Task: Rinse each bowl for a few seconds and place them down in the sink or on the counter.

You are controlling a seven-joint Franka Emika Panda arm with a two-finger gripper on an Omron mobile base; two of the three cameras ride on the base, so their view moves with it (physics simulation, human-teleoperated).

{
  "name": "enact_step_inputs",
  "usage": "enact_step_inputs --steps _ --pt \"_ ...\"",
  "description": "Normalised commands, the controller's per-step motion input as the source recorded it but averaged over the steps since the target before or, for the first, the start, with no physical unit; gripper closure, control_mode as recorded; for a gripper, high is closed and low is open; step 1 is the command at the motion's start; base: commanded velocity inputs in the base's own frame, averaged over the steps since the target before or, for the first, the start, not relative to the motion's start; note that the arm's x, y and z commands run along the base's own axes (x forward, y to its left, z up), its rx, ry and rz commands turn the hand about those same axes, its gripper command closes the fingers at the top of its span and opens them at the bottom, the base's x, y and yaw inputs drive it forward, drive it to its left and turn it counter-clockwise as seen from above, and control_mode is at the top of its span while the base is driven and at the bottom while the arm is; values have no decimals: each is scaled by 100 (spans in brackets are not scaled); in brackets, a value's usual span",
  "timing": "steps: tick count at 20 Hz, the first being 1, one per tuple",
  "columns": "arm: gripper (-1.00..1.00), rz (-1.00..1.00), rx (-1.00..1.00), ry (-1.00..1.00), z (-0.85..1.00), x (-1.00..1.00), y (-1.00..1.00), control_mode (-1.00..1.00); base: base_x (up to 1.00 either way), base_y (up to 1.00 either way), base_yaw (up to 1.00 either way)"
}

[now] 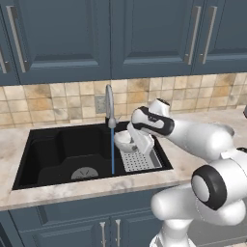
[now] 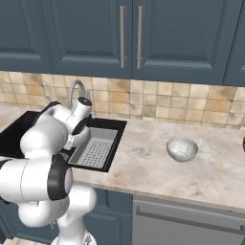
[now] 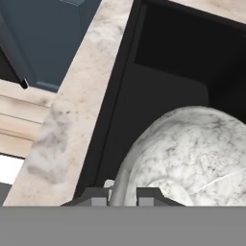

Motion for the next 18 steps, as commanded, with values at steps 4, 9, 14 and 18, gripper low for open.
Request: enact_step_inputs --steps 4,9,14,18 --pt "100 1 1 0 -10 22 8 -100 0 0 0" --pt "100 1 1 -1 -9 24 6 -100 0 0 0" --pt "100 1 0 -1 -9 24 8 -100 0 0 0" --pt "100 1 0 0 -10 24 8 -100 0 0 0"
